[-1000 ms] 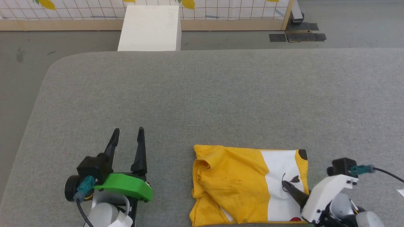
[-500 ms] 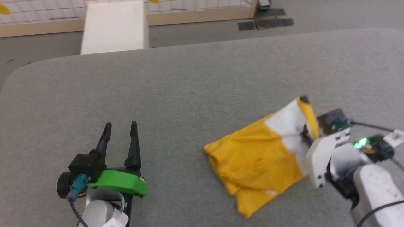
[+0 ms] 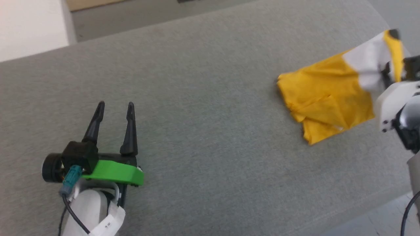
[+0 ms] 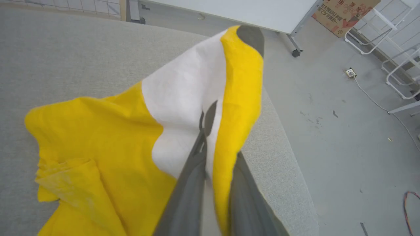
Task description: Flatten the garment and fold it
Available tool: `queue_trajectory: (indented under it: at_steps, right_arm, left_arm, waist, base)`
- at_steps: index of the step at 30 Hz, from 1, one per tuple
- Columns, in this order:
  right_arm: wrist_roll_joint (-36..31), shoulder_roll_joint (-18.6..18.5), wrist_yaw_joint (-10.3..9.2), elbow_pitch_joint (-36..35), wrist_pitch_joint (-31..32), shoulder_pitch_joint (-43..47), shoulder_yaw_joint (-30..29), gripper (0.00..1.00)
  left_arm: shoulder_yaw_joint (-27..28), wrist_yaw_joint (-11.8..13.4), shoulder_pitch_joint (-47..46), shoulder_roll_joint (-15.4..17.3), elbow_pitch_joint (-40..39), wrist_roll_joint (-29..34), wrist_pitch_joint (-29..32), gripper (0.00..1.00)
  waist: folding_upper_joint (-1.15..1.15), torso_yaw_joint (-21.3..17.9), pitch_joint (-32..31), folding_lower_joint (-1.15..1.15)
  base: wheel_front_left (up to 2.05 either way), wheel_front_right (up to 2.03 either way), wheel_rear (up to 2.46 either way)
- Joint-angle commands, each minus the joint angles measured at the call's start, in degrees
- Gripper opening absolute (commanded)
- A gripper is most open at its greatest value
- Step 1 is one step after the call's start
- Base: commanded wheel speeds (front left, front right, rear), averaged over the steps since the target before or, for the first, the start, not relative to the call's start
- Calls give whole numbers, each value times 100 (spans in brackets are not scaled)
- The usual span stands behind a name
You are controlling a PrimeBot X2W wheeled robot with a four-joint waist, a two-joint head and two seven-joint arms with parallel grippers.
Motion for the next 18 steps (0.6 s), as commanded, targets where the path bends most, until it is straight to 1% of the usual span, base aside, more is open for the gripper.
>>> queue_trajectory:
  at_steps: [1, 4, 7, 12, 18]
  right_arm:
    - [-120, 18, -8, 179, -159, -234, -163, 0]
    - [-345, 26, -8, 625, -449, -574, -584, 0]
    - [-579, -8, -8, 1004, -702, -873, -937, 0]
    - [-1041, -172, -8, 1506, -1154, -1311, -1518, 0]
    - [-1594, -219, -8, 1903, -1298, -1690, -2117, 0]
  left_arm:
    - [-20, -47, -131, 109, -53, 121, -21, 100]
    - [-54, -67, -228, 242, -114, 186, -11, 100]
    - [-81, -78, -316, 365, -224, 242, 71, 100]
    - [-103, -81, -462, 548, -540, 317, 313, 100]
    - [-67, -35, -528, 677, -887, 346, 505, 100]
  waist:
    - [0, -597, 671, 0]
    - [0, -643, 878, 0]
    - [0, -598, 1062, 0]
    - [0, -352, 1374, 0]
    - [0, -80, 1624, 0]
  base:
    - [0, 0, 0]
    - [0, 0, 0]
    - [0, 0, 0]
    - [0, 0, 0]
    - [0, 0, 0]
